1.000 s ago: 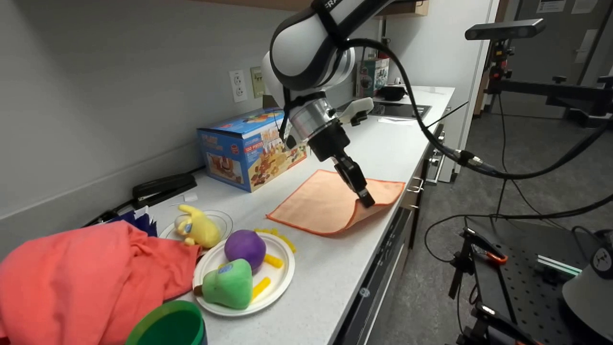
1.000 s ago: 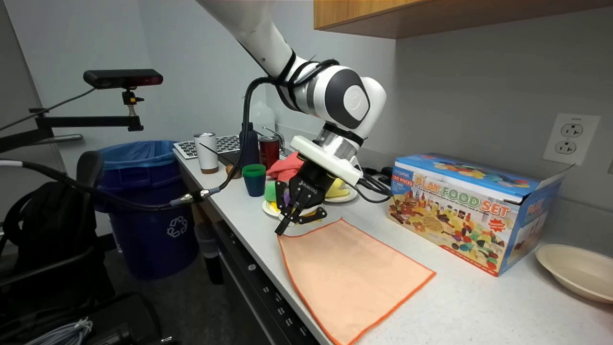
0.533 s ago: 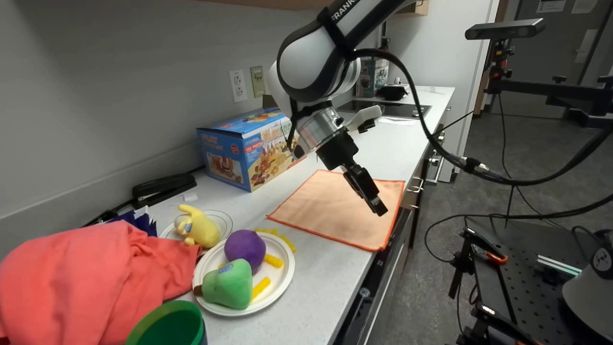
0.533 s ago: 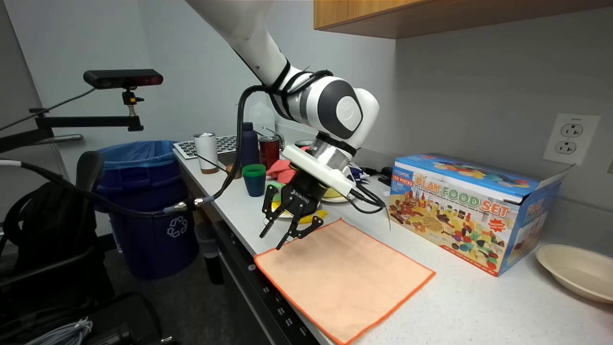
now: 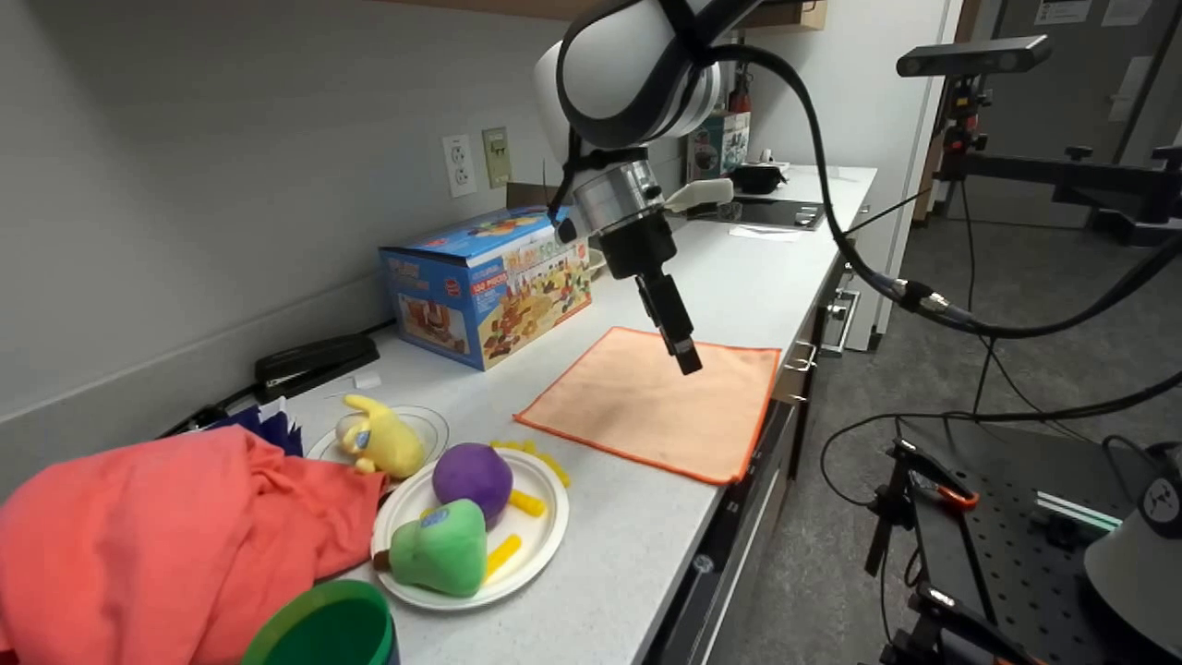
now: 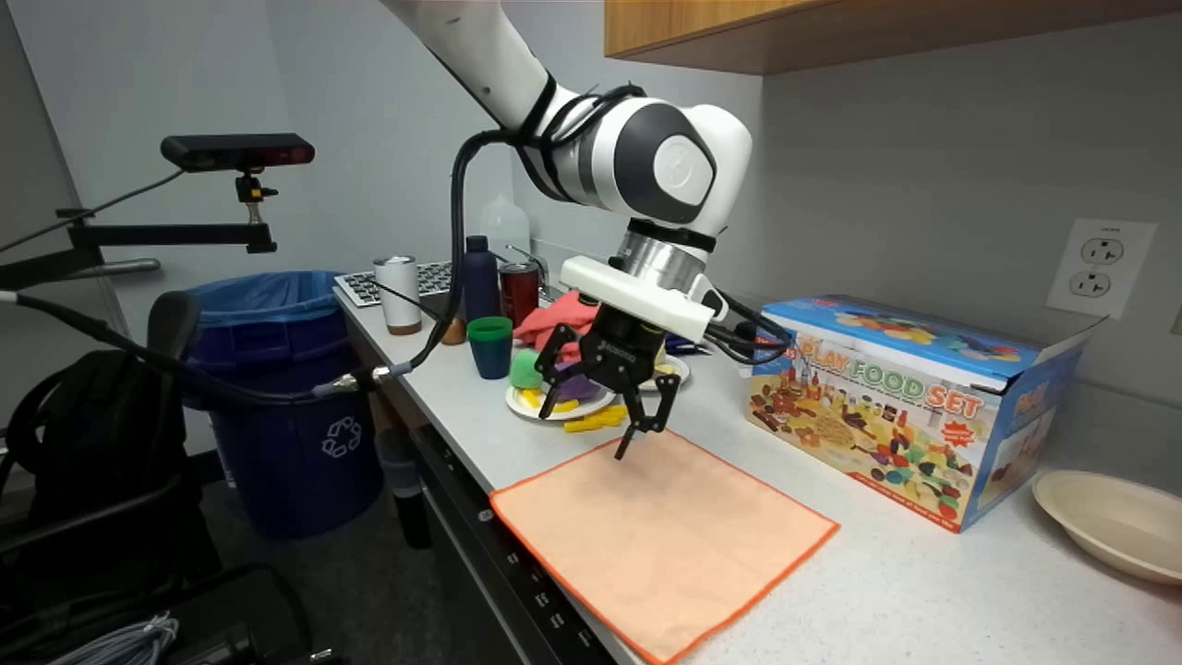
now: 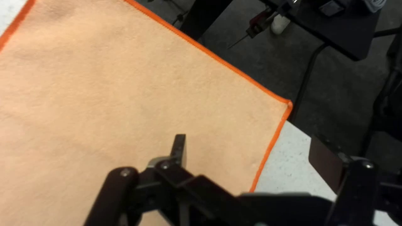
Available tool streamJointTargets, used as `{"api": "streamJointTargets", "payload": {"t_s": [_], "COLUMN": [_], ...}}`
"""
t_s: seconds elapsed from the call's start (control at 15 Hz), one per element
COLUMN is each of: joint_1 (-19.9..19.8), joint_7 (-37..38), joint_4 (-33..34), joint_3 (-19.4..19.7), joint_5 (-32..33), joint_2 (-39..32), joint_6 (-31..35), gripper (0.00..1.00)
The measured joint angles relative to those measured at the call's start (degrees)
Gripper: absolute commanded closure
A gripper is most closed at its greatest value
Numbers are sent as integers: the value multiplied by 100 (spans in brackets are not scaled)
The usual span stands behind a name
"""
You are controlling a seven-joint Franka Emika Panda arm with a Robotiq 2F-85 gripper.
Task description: Unfold the peach towel on the countertop.
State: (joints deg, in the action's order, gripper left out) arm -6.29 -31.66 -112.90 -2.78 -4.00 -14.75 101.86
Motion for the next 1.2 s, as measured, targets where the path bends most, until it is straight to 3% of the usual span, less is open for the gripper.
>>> {"api": "streamJointTargets", "payload": {"t_s": [0.33, 0.73, 1.2], "joint_1": [9, 32, 58], "joint_7": [549, 1411, 1435], "joint_4": [-580, -1900, -1958], "joint_3": [35, 68, 95], "joint_5": [186, 251, 254], "joint_2": [625, 1526, 1530], "joint_6": [1376, 3254, 3308], "gripper": [0, 0, 0]}}
